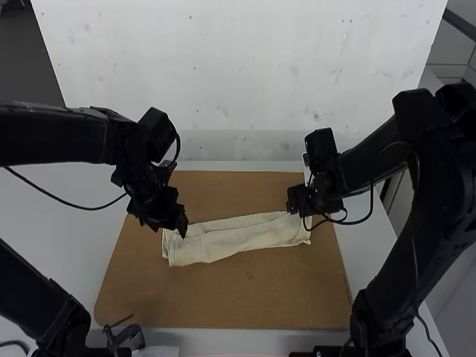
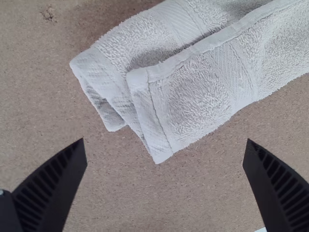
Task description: Fold the towel.
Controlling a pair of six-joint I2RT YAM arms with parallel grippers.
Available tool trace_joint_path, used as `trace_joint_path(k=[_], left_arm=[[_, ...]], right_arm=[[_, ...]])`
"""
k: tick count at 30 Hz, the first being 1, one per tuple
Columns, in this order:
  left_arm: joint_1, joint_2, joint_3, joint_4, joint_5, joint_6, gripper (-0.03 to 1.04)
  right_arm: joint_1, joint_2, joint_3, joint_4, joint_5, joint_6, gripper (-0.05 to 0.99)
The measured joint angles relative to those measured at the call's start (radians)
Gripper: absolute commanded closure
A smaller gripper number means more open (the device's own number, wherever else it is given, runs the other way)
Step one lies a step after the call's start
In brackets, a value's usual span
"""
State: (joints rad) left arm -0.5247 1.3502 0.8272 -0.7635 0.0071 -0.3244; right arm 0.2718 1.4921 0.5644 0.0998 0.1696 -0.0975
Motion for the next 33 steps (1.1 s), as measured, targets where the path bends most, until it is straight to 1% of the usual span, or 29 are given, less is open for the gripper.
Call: trace_joint_path(k=[5,9,11,14,20,21,22,25,26,27,28,33], left_arm=[[0.003,0.105,0.008,-0.033,0.014,-0.026,0.19],[0.031,0.187,0.008,-0.032,0.030,-0.037,0.19],[0.040,0.203,0.008,-0.017,0.042,-0.039,0.19],[0.035,0.202,0.009,0.023,0.053,-0.040,0.19],[0.012,0.203,0.044,0.059,0.075,-0.041,0.19],[0.008,0.206,0.049,0.066,0.077,-0.041,0.22],[0.006,0.211,0.054,0.073,0.080,-0.043,0.33],[0.005,0.245,0.059,0.101,0.085,-0.048,0.78],[0.005,0.259,0.059,0.110,0.084,-0.049,0.88],[0.005,0.269,0.058,0.122,0.084,-0.050,0.95],[0.002,0.275,0.057,0.140,0.081,-0.050,0.99],[-0.011,0.277,0.051,0.167,0.064,-0.048,0.99]], right_arm=[[-0.001,0.000,0.000,0.000,0.000,0.000,-0.02],[-0.002,0.000,0.000,0.000,0.000,0.000,-0.02],[-0.002,0.000,0.000,0.000,0.000,0.000,-0.02],[-0.002,0.000,0.000,0.000,0.000,0.000,-0.02],[-0.002,0.038,0.000,0.001,0.000,0.000,-0.02],[-0.002,0.040,0.000,0.001,0.000,0.000,-0.02],[-0.002,0.040,0.000,0.001,0.000,0.000,-0.02],[-0.002,0.040,0.000,0.003,0.000,0.000,-0.02],[-0.002,0.040,0.000,0.005,0.000,0.000,-0.02],[-0.002,0.040,0.000,0.005,0.000,0.000,-0.02],[-0.002,0.040,0.000,0.006,0.000,0.000,-0.02],[-0.002,0.040,0.000,0.008,0.000,0.000,-0.02]])
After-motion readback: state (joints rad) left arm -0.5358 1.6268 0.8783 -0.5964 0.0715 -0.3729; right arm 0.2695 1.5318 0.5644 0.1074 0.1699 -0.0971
